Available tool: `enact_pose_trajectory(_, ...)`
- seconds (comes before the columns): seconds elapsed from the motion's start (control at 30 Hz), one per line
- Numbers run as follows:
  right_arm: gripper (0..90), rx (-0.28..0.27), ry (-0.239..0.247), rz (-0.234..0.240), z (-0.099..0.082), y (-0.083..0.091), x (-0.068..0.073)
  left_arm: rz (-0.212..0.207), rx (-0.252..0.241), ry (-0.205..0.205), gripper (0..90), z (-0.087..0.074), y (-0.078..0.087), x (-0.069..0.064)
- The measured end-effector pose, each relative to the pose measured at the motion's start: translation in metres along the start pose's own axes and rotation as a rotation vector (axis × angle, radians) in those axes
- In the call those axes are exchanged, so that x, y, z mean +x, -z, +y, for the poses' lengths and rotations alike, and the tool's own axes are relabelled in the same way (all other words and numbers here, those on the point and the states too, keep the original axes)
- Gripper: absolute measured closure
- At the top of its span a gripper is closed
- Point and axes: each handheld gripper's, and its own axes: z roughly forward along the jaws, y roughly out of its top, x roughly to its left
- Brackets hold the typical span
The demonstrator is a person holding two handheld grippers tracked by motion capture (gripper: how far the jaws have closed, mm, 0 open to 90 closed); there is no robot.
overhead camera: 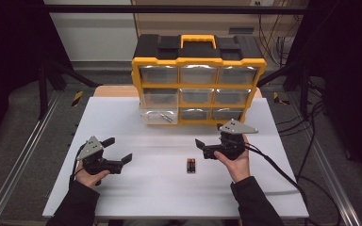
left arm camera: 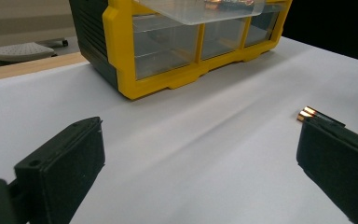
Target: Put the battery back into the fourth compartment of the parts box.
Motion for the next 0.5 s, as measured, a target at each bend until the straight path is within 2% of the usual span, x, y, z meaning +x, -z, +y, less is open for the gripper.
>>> enact_pose_trajectory(0.27, 2.5, 0.086, -0.009, -0.002, -0.028, -0.012, 0.002, -0.002, 0.002, -0.002, 0.5, 0.0, 0.0, 0.0)
enact_pose_trajectory(0.5, 2.7, 0.133, -0.011, 0.004, -0.041, -0.019, 0.007, -0.002, 0.0, -0.002, 0.6, 0.0, 0.0, -0.001)
